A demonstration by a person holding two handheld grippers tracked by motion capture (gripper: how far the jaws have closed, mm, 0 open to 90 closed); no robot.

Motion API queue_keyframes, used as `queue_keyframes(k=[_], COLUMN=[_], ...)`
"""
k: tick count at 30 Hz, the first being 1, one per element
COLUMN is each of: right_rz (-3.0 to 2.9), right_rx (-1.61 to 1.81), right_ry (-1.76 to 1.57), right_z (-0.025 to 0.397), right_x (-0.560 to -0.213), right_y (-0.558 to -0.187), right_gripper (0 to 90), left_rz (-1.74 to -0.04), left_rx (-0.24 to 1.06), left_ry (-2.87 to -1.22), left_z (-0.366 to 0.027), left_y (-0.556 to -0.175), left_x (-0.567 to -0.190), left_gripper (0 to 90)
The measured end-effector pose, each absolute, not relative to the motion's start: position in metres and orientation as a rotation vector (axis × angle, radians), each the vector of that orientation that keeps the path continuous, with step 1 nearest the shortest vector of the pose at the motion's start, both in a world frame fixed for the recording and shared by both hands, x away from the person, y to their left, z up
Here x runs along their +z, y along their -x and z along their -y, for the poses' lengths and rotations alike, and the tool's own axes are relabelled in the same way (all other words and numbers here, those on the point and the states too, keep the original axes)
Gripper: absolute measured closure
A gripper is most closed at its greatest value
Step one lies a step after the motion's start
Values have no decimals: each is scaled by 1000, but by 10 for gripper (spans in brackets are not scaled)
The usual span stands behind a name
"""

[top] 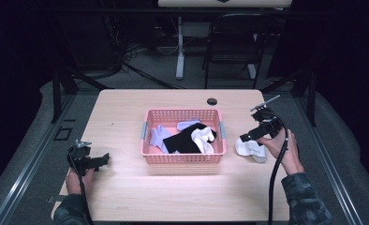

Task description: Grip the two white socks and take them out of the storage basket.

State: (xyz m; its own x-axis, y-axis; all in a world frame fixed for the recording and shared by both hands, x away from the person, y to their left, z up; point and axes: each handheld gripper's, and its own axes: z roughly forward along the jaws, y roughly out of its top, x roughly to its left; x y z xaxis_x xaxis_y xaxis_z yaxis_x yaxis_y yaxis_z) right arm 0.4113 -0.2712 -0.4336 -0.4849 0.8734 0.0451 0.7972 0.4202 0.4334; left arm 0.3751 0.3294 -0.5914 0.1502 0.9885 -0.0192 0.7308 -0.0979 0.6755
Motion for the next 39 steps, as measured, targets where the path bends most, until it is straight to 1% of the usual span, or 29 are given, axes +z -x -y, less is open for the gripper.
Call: queue_keyframes(k=[3,10,11,12,18,21,24,26,29,32,36,37,38,39], right_rz=[-2486,-2505,-2513,-2513,-2549,-2571,-2587,-2595,-2629,-2644,-2672,-2694,-2694,-2703], right_rx=[625,635,634,634,619,613,609,604,577,570,556,512,512,510], right_ry=[-1418,-1331,-1309,-1309,-1225,-1205,-1144,-1141,-1148,-1167,-1188,-1194,-1194,-1213], right_z=[256,232,223,223,185,175,153,150,137,131,122,118,118,114], right_x=[-422,-408,-405,-405,-401,-402,-409,-411,-427,-436,-453,-463,-463,-472], right_y=[-412,-415,-418,-418,-427,-430,-435,-436,-444,-448,-454,-457,-457,-459], right_gripper=[15,2,0,0,0,0,0,0,1,6,35,47,47,66], left_rz=[-1635,-1634,-1634,-1634,-1631,-1631,-1630,-1630,-1630,-1630,-1630,-1630,-1630,-1630], left_rx=[615,615,615,615,614,614,614,614,614,613,613,613,613,614], left_ry=[-1889,-1890,-1890,-1889,-1891,-1891,-1891,-1891,-1891,-1892,-1892,-1892,-1892,-1891], left_z=[-329,-329,-329,-329,-330,-330,-330,-330,-330,-330,-330,-330,-330,-330], left_y=[-375,-375,-375,-375,-375,-375,-375,-375,-375,-376,-376,-376,-376,-376], left_x=[-591,-591,-591,-591,-591,-591,-591,-591,-591,-591,-591,-591,-591,-591], left_gripper=[5,5,5,5,5,5,5,5,5,5,5,5,5,5])
